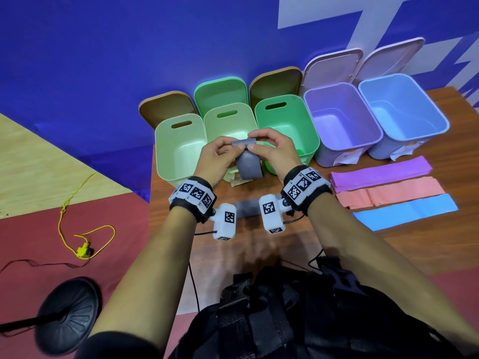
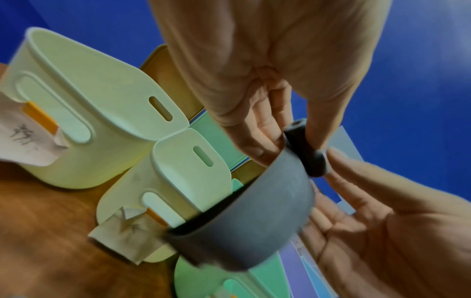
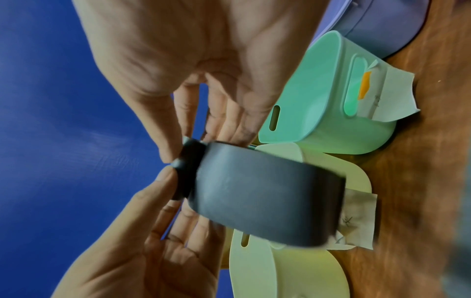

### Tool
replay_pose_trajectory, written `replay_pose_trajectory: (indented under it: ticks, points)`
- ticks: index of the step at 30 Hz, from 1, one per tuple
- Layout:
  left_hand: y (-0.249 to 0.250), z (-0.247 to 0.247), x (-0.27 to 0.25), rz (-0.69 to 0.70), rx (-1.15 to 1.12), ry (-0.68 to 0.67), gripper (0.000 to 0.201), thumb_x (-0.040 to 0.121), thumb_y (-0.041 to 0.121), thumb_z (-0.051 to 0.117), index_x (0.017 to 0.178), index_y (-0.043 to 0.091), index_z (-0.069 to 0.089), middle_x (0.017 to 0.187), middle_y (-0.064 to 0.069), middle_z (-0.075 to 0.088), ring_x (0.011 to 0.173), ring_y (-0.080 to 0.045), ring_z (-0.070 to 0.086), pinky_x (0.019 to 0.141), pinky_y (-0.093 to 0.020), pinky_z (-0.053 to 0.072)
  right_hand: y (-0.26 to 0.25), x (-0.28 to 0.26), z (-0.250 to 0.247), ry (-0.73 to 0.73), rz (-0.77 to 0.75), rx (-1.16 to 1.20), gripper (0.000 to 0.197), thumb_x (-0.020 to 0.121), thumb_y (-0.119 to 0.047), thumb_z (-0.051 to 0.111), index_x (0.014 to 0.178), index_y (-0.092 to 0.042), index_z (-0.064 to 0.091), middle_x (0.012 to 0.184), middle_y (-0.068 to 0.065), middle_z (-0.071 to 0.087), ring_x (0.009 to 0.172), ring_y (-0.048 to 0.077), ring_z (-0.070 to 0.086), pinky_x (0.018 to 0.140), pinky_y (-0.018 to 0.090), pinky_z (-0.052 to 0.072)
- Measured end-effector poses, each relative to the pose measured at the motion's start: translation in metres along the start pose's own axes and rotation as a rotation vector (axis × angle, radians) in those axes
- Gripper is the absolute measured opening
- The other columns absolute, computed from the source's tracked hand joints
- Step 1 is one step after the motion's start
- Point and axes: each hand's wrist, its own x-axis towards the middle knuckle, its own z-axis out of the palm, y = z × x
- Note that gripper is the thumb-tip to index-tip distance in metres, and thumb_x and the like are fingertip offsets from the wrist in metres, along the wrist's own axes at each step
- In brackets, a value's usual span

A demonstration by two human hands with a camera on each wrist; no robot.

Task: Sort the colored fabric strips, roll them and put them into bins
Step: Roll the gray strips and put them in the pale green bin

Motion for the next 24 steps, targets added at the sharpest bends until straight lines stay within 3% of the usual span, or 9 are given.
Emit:
replay_pose_trajectory:
  ticks: [2,4,9,11,13,15,17,22,24]
  points:
    - [-0.0011,-0.0011,0.0000,0.027,0.001,0.001,0.012,0.089,0.008,0.071,0.100,0.007,0.066,0.098,-0.023,0.068,0.084,-0.021,0.067,0.080,-0.033,0.058,0.0007,0.0001,0.0010,0.003,0.037,0.028,0.018,0.083,-0.012,0.075,0.097,-0.024,0.073,0.101,0.009,0.070,0.099,0.025,0.067,0.093,0.047,0.055]
    - [-0.0017,-0.0015,-0.0008,0.047,0.009,-0.004,0.015,0.087,0.007,0.072,0.100,0.010,0.067,0.101,-0.023,0.069,0.087,-0.020,0.067,0.082,-0.036,0.058,-0.0002,-0.0007,0.0014,0.015,0.046,0.018,0.016,0.087,-0.008,0.073,0.098,-0.019,0.072,0.097,0.009,0.069,0.093,0.020,0.066,0.089,0.045,0.056]
    - [-0.0011,0.0000,-0.0003,-0.006,-0.030,0.006,0.012,0.089,0.012,0.071,0.101,0.009,0.067,0.089,-0.013,0.069,0.080,-0.017,0.067,0.073,-0.030,0.056,-0.0036,-0.0045,0.0006,0.023,-0.017,-0.023,0.022,0.084,0.001,0.073,0.105,-0.004,0.070,0.099,0.006,0.067,0.079,-0.001,0.066,0.075,0.017,0.052]
    - [-0.0023,-0.0008,0.0017,0.014,-0.011,0.009,0.013,0.088,0.011,0.072,0.100,0.007,0.068,0.093,-0.018,0.070,0.082,-0.020,0.068,0.077,-0.034,0.057,-0.0027,-0.0034,0.0001,0.013,-0.016,-0.019,0.022,0.084,-0.001,0.074,0.104,-0.007,0.070,0.101,0.005,0.068,0.083,0.000,0.067,0.080,0.022,0.054]
    - [-0.0025,-0.0022,0.0021,0.052,0.014,0.006,0.014,0.085,0.013,0.075,0.098,0.011,0.070,0.097,-0.019,0.070,0.086,-0.022,0.068,0.083,-0.038,0.058,-0.0004,-0.0006,-0.0006,0.003,0.002,-0.002,0.020,0.083,-0.008,0.076,0.101,-0.016,0.072,0.101,0.006,0.069,0.097,0.013,0.068,0.087,0.035,0.058]
    - [-0.0025,-0.0028,0.0024,0.091,0.040,0.006,0.015,0.082,0.013,0.077,0.095,0.016,0.071,0.099,-0.011,0.071,0.093,-0.020,0.067,0.087,-0.039,0.058,0.0008,0.0011,0.0002,0.009,0.040,0.012,0.016,0.084,-0.015,0.076,0.098,-0.022,0.073,0.100,0.008,0.069,0.100,0.023,0.067,0.089,0.045,0.057]
    - [-0.0033,-0.0032,0.0034,0.103,0.052,0.006,0.018,0.081,0.009,0.077,0.095,0.019,0.071,0.100,-0.005,0.070,0.096,-0.017,0.066,0.090,-0.037,0.057,0.0026,0.0029,0.0005,0.025,0.025,-0.013,0.014,0.082,-0.017,0.076,0.095,-0.021,0.074,0.095,0.004,0.070,0.097,0.021,0.066,0.091,0.047,0.056]
    - [-0.0057,-0.0027,0.0051,0.013,0.006,0.001,0.009,0.088,0.011,0.072,0.097,0.009,0.069,0.090,-0.011,0.072,0.083,-0.017,0.068,0.081,-0.031,0.055,-0.0013,0.0014,-0.0009,0.020,-0.012,-0.034,0.018,0.084,-0.004,0.075,0.101,-0.010,0.072,0.097,0.002,0.070,0.083,0.005,0.067,0.080,0.025,0.055]
    - [-0.0054,-0.0023,0.0049,0.013,0.011,0.003,0.005,0.090,0.010,0.070,0.095,0.009,0.069,0.086,-0.010,0.071,0.079,-0.016,0.067,0.079,-0.030,0.056,-0.0002,0.0011,-0.0005,0.001,-0.005,-0.024,0.022,0.083,-0.001,0.074,0.103,-0.010,0.071,0.100,0.004,0.069,0.084,0.004,0.068,0.081,0.024,0.055]
